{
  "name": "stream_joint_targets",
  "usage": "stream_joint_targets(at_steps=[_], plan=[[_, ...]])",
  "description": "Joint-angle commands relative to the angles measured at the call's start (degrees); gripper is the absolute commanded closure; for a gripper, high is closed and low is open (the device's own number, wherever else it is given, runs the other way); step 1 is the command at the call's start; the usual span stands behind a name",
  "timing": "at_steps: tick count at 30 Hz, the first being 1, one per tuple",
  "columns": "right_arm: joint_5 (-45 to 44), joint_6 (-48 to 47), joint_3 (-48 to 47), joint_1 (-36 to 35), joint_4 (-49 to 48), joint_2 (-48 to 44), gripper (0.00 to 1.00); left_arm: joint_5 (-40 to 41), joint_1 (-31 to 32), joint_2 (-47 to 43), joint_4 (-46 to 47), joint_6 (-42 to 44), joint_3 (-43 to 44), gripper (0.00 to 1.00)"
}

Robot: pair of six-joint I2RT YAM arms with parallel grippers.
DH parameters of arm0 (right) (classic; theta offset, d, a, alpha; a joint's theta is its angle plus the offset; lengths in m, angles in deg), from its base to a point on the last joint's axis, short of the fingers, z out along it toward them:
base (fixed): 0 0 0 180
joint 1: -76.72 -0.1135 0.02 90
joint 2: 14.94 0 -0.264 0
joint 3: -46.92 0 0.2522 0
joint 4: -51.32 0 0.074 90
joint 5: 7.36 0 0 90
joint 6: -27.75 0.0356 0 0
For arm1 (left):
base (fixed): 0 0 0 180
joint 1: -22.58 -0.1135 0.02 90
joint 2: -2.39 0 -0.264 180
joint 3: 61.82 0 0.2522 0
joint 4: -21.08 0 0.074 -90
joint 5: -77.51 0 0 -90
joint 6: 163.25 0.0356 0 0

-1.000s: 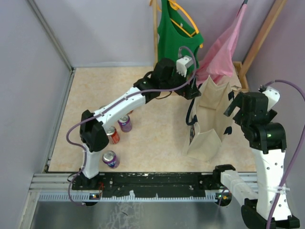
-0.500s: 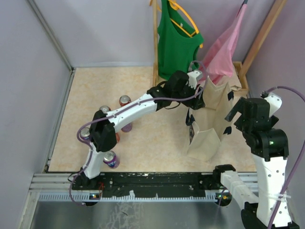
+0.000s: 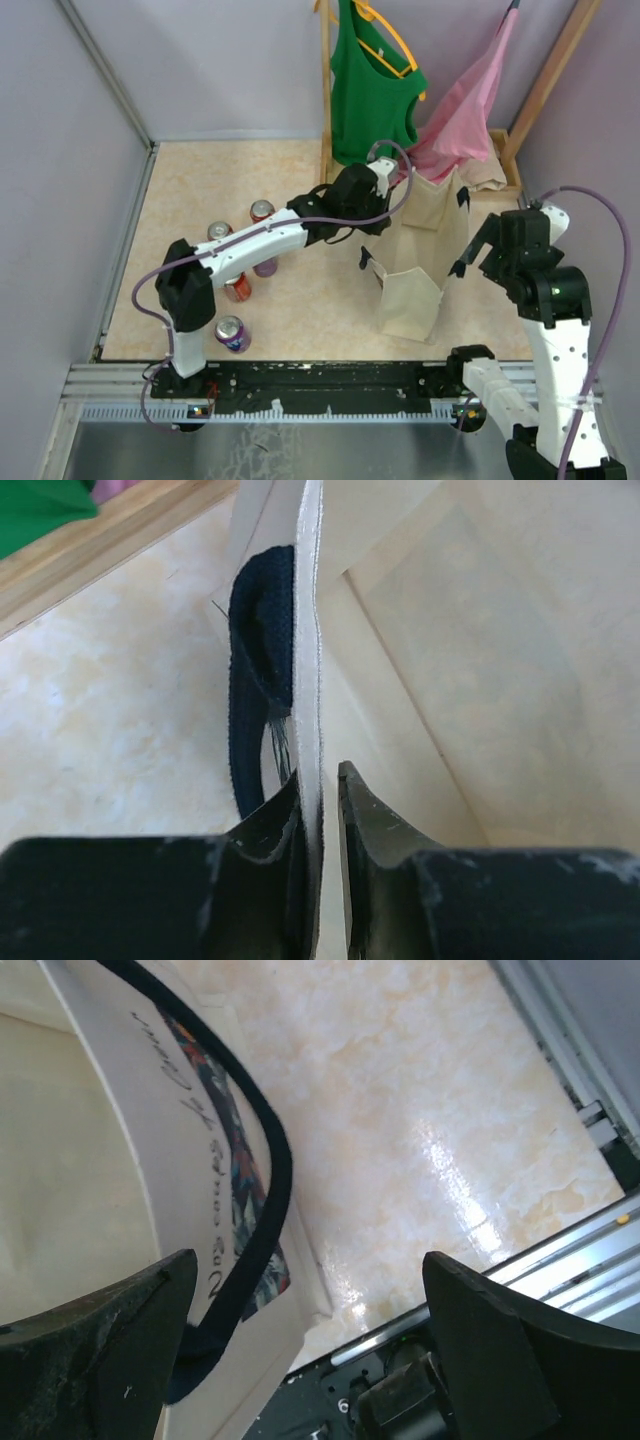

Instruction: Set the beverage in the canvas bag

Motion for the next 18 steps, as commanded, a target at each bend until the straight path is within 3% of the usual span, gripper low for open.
stream_joint_targets(at_steps=[1, 11, 18], plan=[[6.14, 0.3, 2.42, 0.51, -5.39, 1.61, 0.07, 5.54, 0.48, -7.13, 0.3, 0.49, -2.86, 0.8], [14.19, -0.11, -2.19, 0.49, -14.57, 9.89, 0.12, 8.95, 0.48, -12.98, -0.04, 1.43, -7.05, 0.82], [17.61, 2.69, -6.63, 0.42, -13.71, 10.33, 0.14, 11.45, 0.48, -16.59, -0.13, 1.52, -11.84, 0.86]])
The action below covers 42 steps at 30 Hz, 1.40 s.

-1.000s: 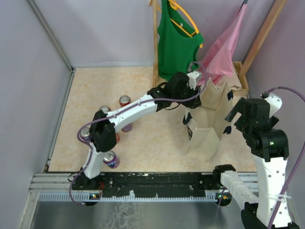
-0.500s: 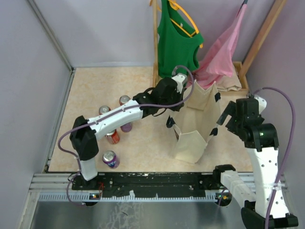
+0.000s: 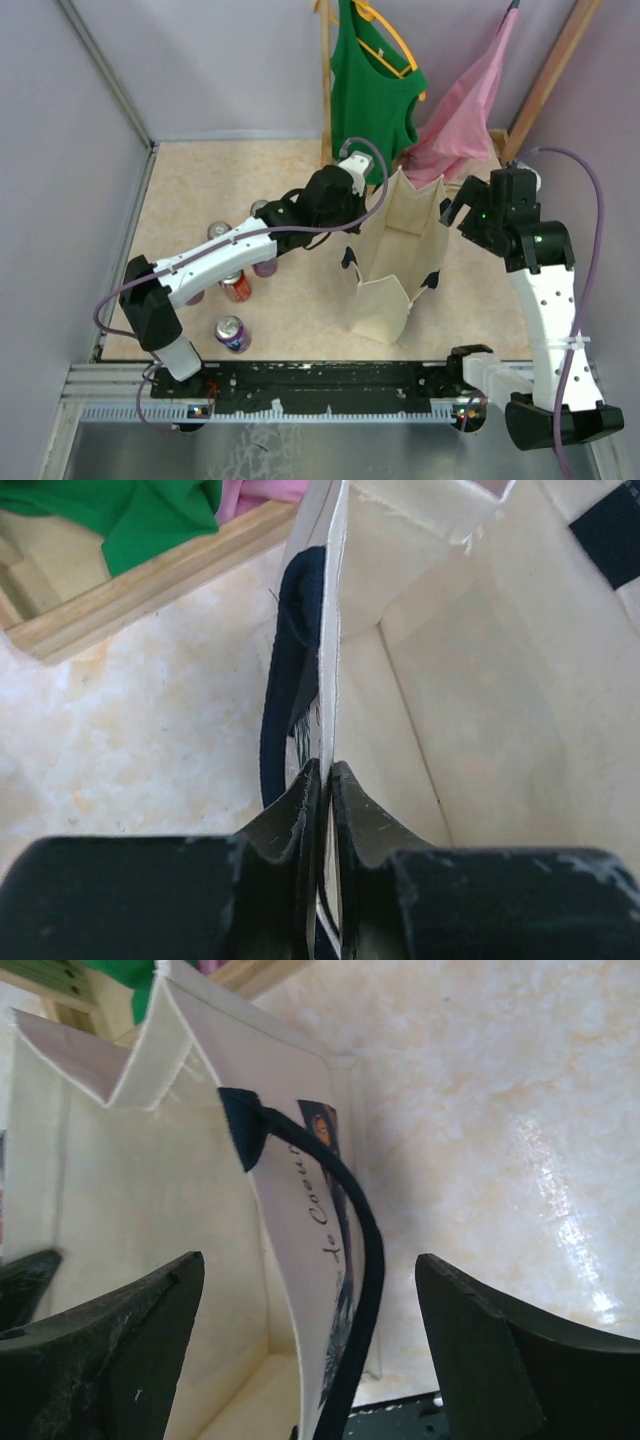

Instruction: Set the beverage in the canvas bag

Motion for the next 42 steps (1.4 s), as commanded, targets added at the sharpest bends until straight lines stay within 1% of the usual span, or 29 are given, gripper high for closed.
stream_joint_targets(at_steps=[1, 5, 11, 16, 19, 22, 24, 26, 27, 28, 29, 31, 33, 34, 42], plan=[[3.51, 2.14, -4.1, 0.45, -1.53, -2.59, 0.15, 1.95, 0.32, -3.36, 0.46, 0.56, -2.97, 0.86], [6.29, 3.35, -1.62, 0.31, -1.25, -3.21, 0.16, 1.73, 0.24, -3.99, 0.46, 0.05, -5.05, 0.87], [6.83, 3.48, 3.54, -0.71, -2.1, -3.99, 0.2, 0.88, 0.24, -2.52, 0.85, -0.03, -3.15, 0.87], [4.42, 3.1, 6.75, -3.54, -3.44, -2.71, 0.23, -0.65, 0.24, -0.93, 0.9, -0.21, -0.8, 0.88], [3.59, 2.74, 7.5, -5.06, -4.73, -1.49, 0.28, -1.96, 0.32, -0.05, 0.98, -0.18, 0.02, 0.88], [3.23, 1.99, 7.48, -5.62, -5.72, -0.34, 0.35, -4.36, 0.32, 0.99, 1.08, -0.62, 0.62, 0.89], [3.1, 1.36, 7.28, -5.73, -6.15, 0.35, 0.44, -6.65, 0.32, 1.97, 1.0, -1.23, 1.12, 0.9], [3.16, 0.9, 7.24, -5.68, -6.58, 0.9, 0.51, -8.7, 0.32, 2.93, 1.06, -1.62, 1.65, 0.91], [3.3, 0.86, 7.25, -5.71, -6.86, 1.08, 0.57, -9.54, 0.32, 3.35, 1.03, -1.67, 1.99, 0.93], [3.41, 0.81, 7.33, -5.72, -7.04, 1.14, 0.64, -10.22, 0.32, 3.78, 0.88, -1.77, 2.15, 0.99], [3.69, 0.83, 7.42, -5.77, -7.24, 1.29, 0.7, -10.64, 0.37, 4.08, 0.63, -1.82, 2.39, 1.0], [4.1, 0.89, 7.63, -5.79, -7.53, 1.33, 0.85, -11.07, 0.32, 4.21, 0.04, -1.93, 2.56, 1.0], [4.23, 0.94, 7.56, -5.79, -7.44, 1.29, 0.98, -9.99, 0.32, 3.68, -0.76, -1.88, 2.44, 1.0], [4.03, 0.88, 7.33, -5.85, -7.19, 1.34, 1.0, -8.9, 0.32, 3.2, -1.18, -1.54, 2.28, 1.0], [2.92, -1.2, 4.92, -5.9, -5.52, 2.78, 1.0, 4.42, 0.24, -6.34, -3.41, 3.81, -4.27, 1.0]])
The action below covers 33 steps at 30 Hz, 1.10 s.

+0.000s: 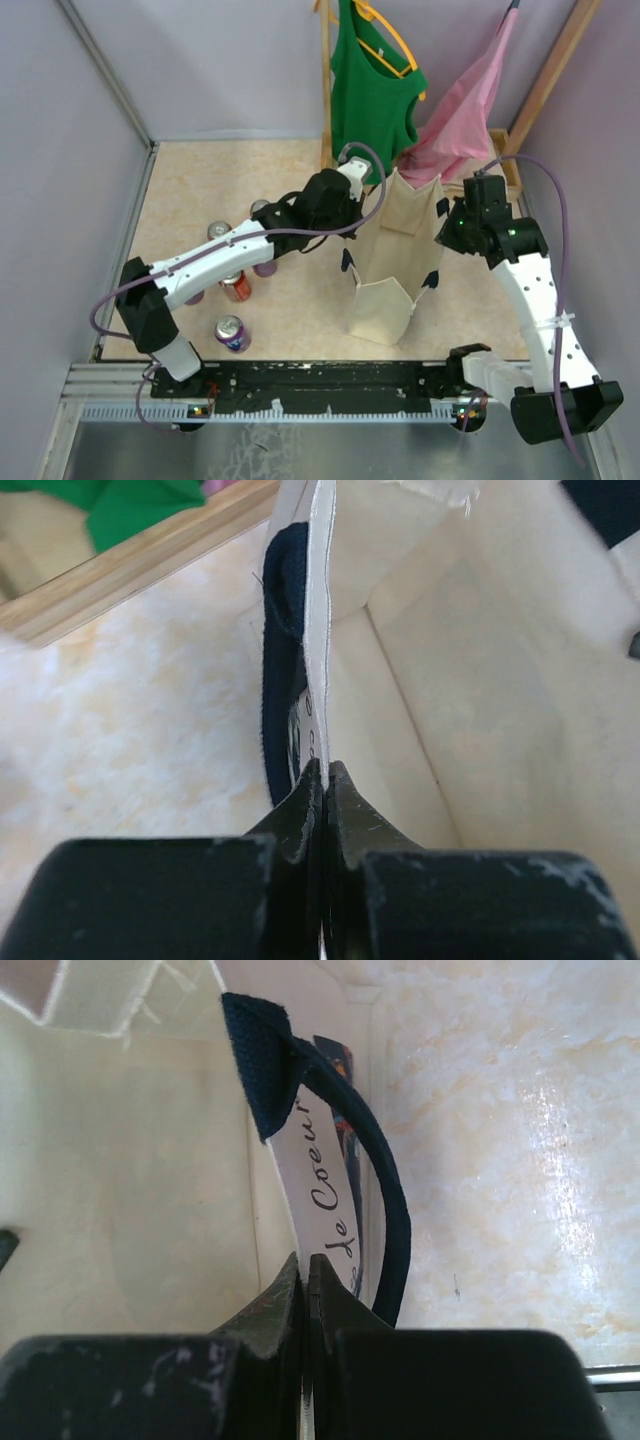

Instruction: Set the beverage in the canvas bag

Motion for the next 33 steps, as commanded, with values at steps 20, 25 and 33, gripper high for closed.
stream_joint_targets(at_steps=[20, 25, 33], plan=[[-4.3, -3.43, -12.35, -12.94, -3.15, 16.76, 1.0, 0.77, -6.22, -23.64, -9.54, 1.32, -18.49, 1.0], [-6.06, -3.37, -14.84, -15.55, -1.69, 19.06, 1.0, -2.4, -8.76, -26.32, -11.15, 1.12, -19.78, 1.0], [-8.93, -2.16, -15.41, -19.2, 2.75, 18.75, 1.0, -5.38, -9.79, -30.53, -11.84, 2.82, -23.81, 1.0]])
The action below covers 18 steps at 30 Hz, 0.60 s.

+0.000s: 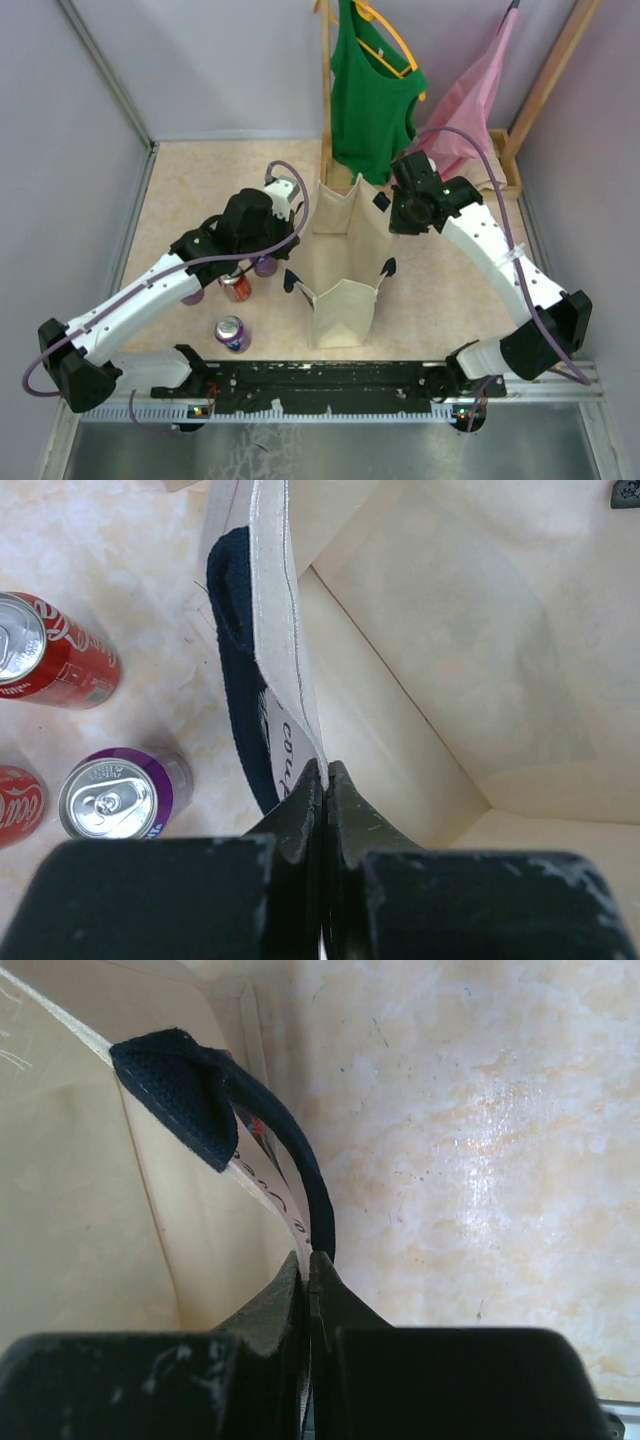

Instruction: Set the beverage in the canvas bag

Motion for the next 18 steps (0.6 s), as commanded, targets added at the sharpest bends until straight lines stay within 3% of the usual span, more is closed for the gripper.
stream_joint_targets(at_steps=[1, 10, 11, 14, 18], plan=[[-3.34, 0.8, -2.1, -2.39, 2.43, -1.64, 1.0, -3.63, -0.47, -2.78, -1.85, 0.9, -2.08, 1.0], [-5.54, 3.76, 0.16, -4.8, 3.62, -3.47, 1.0, -4.62, -0.93, -3.35, 1.17, 2.45, -4.92, 1.0], [-5.49, 3.79, 0.33, -4.8, 3.24, -3.5, 0.96, -4.4, -1.0, -3.05, 1.88, 2.95, -4.86, 0.99], [-5.57, 3.82, 0.1, -4.8, 2.23, -3.35, 0.69, -4.53, -2.13, -1.88, 3.65, 4.74, -3.66, 0.72], [-5.83, 3.07, -1.06, -4.8, 0.91, -3.33, 0.44, -6.8, -4.33, 0.08, 4.03, 6.3, 0.16, 0.46]])
